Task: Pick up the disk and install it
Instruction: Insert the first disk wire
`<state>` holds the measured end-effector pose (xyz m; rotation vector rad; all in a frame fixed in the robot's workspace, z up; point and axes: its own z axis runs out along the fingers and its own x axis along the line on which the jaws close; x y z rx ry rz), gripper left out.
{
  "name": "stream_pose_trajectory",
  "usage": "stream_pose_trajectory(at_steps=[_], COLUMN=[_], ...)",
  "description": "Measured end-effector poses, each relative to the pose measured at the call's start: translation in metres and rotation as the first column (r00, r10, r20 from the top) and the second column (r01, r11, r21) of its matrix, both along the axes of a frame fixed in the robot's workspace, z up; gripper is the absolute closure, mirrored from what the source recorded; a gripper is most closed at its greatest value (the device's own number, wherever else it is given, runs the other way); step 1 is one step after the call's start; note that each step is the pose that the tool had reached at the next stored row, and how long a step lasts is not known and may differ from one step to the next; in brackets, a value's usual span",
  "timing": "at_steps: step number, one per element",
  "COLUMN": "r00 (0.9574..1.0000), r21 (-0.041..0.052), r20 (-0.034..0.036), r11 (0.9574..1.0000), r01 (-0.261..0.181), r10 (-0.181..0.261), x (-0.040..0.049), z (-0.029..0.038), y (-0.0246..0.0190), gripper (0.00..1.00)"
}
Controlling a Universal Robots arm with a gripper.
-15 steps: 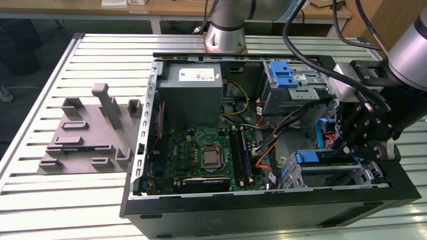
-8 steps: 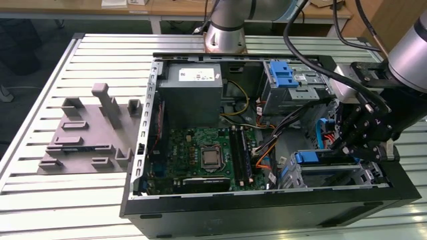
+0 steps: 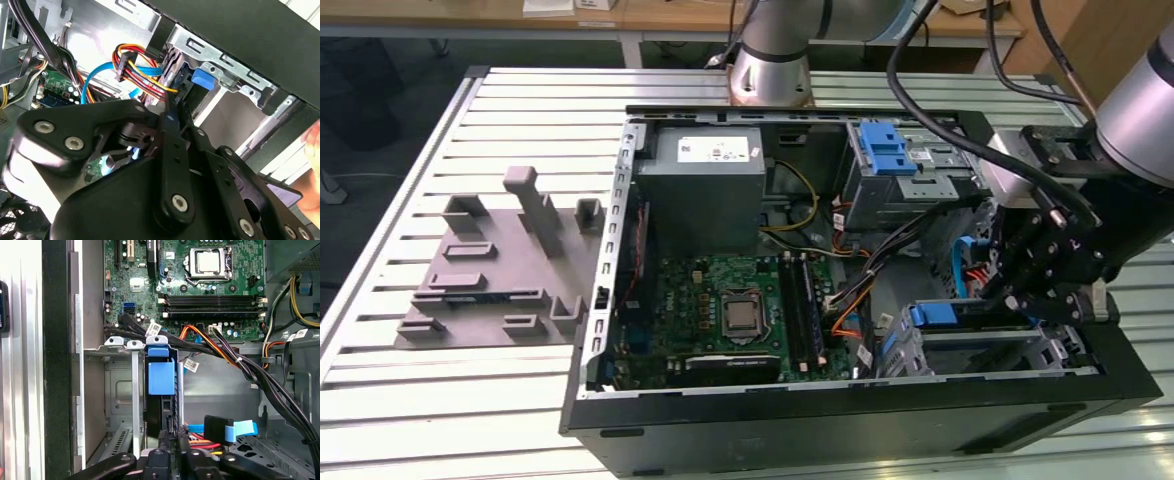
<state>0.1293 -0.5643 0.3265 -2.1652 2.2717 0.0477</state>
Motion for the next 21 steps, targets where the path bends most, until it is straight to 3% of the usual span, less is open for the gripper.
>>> stream_pose_trajectory(at_steps=[1, 2, 9, 12, 15, 21], r00=[1.0000, 1.0000, 1.0000, 1.0000, 1.0000, 1.0000], r21=[0.0001, 0.0004, -0.0003, 0.0000, -0.0003, -0.0003], r20=[0.0000, 0.0000, 0.0000, 0.0000, 0.0000, 0.0000], r11=[1.0000, 1.0000, 1.0000, 1.0000, 1.0000, 1.0000], r01=[0.000, 0.000, 0.000, 0.000, 0.000, 0.000], r10=[0.000, 0.000, 0.000, 0.000, 0.000, 0.000], x=[0.0000, 0.0000, 0.0000, 0.0000, 0.0000, 0.0000], z=[0.0003, 0.0012, 0.0137, 0.0138, 0.0141, 0.0152], y=[0.0000, 0.0000, 0.0000, 0.0000, 0.0000, 0.0000], gripper=[0.83, 0.76, 0.76, 0.78, 0.89, 0.89])
